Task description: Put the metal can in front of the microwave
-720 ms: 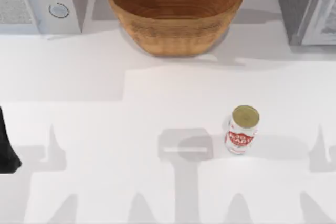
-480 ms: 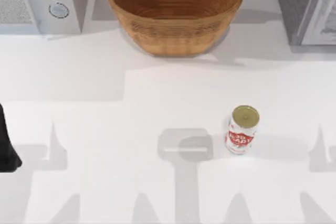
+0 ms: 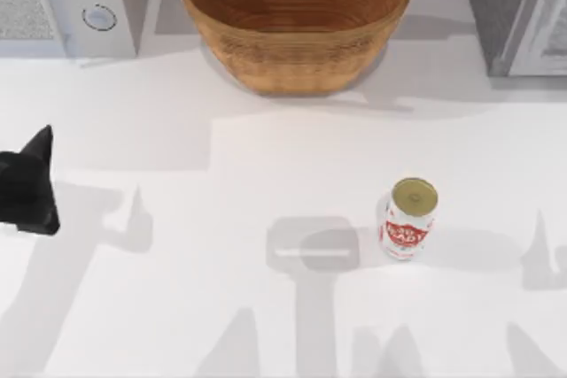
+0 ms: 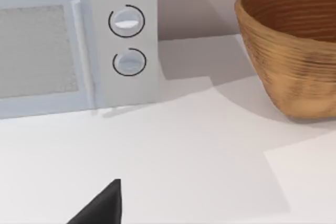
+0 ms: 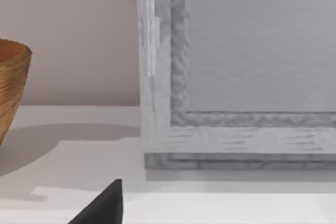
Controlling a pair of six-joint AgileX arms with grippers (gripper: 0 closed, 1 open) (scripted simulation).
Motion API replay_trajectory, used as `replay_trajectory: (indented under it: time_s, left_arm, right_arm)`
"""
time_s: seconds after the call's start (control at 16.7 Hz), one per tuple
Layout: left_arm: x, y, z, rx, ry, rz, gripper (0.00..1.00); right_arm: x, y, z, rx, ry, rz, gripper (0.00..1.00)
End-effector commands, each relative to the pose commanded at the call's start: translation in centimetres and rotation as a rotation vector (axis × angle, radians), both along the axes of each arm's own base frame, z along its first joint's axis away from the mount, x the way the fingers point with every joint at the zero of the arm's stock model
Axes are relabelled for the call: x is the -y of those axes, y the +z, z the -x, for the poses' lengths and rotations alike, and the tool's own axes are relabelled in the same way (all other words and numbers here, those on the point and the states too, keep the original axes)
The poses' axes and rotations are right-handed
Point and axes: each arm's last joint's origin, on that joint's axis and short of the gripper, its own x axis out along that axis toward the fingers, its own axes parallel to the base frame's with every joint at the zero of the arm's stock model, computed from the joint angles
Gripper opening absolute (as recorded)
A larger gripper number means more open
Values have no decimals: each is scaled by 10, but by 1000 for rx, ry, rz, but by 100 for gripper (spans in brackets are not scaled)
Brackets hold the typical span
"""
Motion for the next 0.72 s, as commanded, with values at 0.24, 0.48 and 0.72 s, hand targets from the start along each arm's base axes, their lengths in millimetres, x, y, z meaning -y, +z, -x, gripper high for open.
replay_trajectory:
  time_s: [0.24,0.48,0.72]
  left_arm:
    - [37,55,-46,-224,-141,-54,100]
    - [103,83,-107,-458,-280,-146,100]
    - [191,73,-156,-678,-397,-270,100]
  right_arm:
    - [0,0,0,0,0,0,100]
    - [0,0,0,0,0,0,100]
    - [0,0,0,0,0,0,100]
